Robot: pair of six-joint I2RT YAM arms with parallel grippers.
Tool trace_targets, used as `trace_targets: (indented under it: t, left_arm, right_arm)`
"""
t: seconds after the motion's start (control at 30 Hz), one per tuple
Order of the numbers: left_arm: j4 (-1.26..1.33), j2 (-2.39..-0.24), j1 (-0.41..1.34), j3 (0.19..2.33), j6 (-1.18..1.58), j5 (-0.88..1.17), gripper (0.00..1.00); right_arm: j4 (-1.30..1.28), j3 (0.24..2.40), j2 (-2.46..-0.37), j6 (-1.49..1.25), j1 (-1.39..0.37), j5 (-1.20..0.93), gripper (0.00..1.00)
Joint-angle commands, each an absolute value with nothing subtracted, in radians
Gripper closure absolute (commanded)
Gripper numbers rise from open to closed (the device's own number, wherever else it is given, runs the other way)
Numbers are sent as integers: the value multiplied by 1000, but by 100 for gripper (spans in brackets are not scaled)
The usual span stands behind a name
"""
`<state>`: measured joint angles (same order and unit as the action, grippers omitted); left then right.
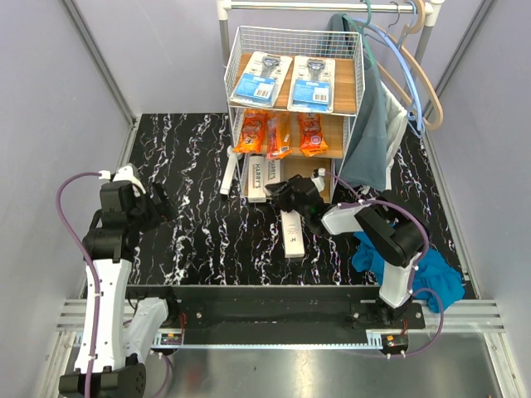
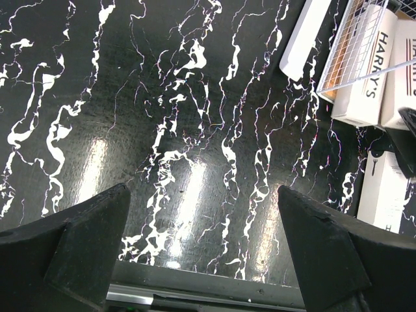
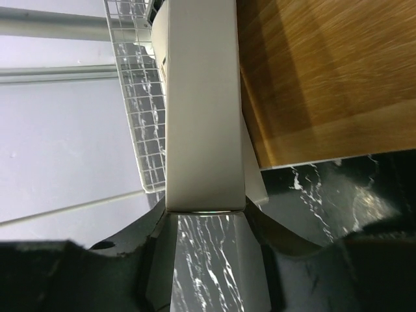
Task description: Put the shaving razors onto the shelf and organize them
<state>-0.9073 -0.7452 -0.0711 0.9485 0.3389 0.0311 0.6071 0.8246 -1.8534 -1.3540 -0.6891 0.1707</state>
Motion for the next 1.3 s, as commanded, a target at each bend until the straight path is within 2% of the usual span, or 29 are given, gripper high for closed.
trace_targets:
  t: [0.0, 0.1, 0.13, 0.2, 0.23, 0.57, 0.7, 0.73, 1.27]
  left_arm:
    - [-874, -733, -67, 957, 322, 58, 1]
    - [-877, -729, -67, 960, 321, 60, 1]
    - [-877, -726, -67, 960, 321, 58, 1]
    - [-880, -726, -67, 960, 321, 60, 1]
    - [-881, -727, -66, 960, 321, 60, 1]
    - [-881, -729, -66, 960, 314, 80, 1]
    - [-881, -729, -66, 962, 311, 87, 1]
    - [-881, -730, -67, 960, 310, 89, 1]
    - [-882, -781, -66, 963, 287, 158, 1]
  right_arm:
    - [727, 844, -1911, -1436, -681, 106, 92]
    - [715, 853, -1922, -1422, -680, 95, 87]
    - [710, 857, -1921, -1419, -681, 92, 77]
    - [690, 864, -1919, -1419, -681, 84, 68]
    - [678, 867, -1917, -1423, -681, 83, 59]
    - [589, 818, -1833, -1428, -681, 72, 23]
    - [477, 816, -1758, -1391, -681, 78, 3]
    - [456, 827, -1746, -1369, -681, 77, 0]
    - [259, 853, -1554, -1221, -684, 3, 0]
